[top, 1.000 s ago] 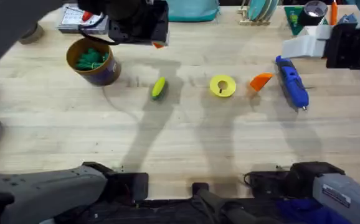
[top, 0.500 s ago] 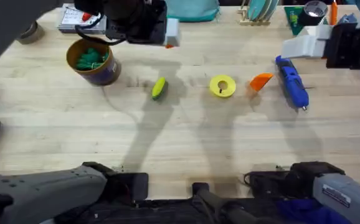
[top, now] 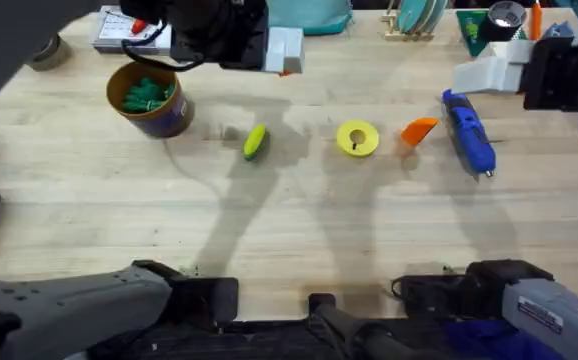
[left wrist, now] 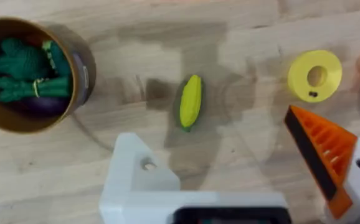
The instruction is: Pick up the gripper from the table and insert it into the empty holder that is missing its gripper. Then pick up a screw, insert it into the mounting hole, and use the screwdriver to tighten it. Finally, clean up the table by picking up the vegetable and placing it into the bucket.
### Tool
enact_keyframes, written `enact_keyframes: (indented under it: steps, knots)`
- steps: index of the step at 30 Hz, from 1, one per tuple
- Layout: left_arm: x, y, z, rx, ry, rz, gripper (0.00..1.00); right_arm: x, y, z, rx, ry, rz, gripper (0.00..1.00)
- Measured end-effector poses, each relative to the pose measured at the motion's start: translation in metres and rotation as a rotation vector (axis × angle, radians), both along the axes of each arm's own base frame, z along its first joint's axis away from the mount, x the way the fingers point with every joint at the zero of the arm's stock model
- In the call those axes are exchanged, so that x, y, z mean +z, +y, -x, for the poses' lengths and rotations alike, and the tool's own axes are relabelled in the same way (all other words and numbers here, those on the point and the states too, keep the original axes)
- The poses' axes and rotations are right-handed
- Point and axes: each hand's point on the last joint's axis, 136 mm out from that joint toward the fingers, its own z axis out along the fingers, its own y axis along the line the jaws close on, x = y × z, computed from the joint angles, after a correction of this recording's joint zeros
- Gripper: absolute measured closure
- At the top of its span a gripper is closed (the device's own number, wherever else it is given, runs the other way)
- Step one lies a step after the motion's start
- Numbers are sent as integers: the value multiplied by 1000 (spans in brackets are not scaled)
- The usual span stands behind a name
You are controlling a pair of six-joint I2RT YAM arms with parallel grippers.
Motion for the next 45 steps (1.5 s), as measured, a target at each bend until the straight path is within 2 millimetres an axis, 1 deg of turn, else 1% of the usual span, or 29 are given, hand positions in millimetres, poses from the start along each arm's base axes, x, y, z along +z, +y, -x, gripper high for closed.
enact_keyframes:
  steps: [4, 12, 18, 22, 30, 32, 35, 39, 41, 43, 45]
  knots:
    - [5, -4, -8, -16, -40, 8, 15, 0, 0, 0, 0, 0, 0, 4]
    - [9, -7, -15, -165, -100, -58, 15, 0, 0, 0, 0, 0, 0, 4]
    - [11, -2, -19, -180, -123, -102, 15, 0, 0, 0, 0, 0, 0, 4]
    - [11, 9, -23, -148, -128, -124, 15, 0, 0, 0, 0, 0, 0, 4]
    - [15, 41, -33, -55, -137, -139, 15, 0, 0, 0, 0, 0, 0, 5]
    - [21, 48, -35, -34, -161, -135, 15, 0, 0, 0, 0, 0, 0, 4]
    - [39, 58, -37, -14, -240, -130, 15, 0, 0, 0, 0, 0, 0, 4]
    - [70, 70, -30, 8, -374, -111, 15, 0, 0, 0, 0, 0, 0, 4]
    - [81, 76, -25, 26, -430, -103, 15, 0, 0, 0, 0, 0, 0, 4]
    - [90, 84, -23, 48, -489, -93, 16, 0, 0, 0, 0, 0, 0, 4]
    - [93, 89, -22, 64, -541, -82, 15, 0, 0, 0, 0, 0, 0, 6]
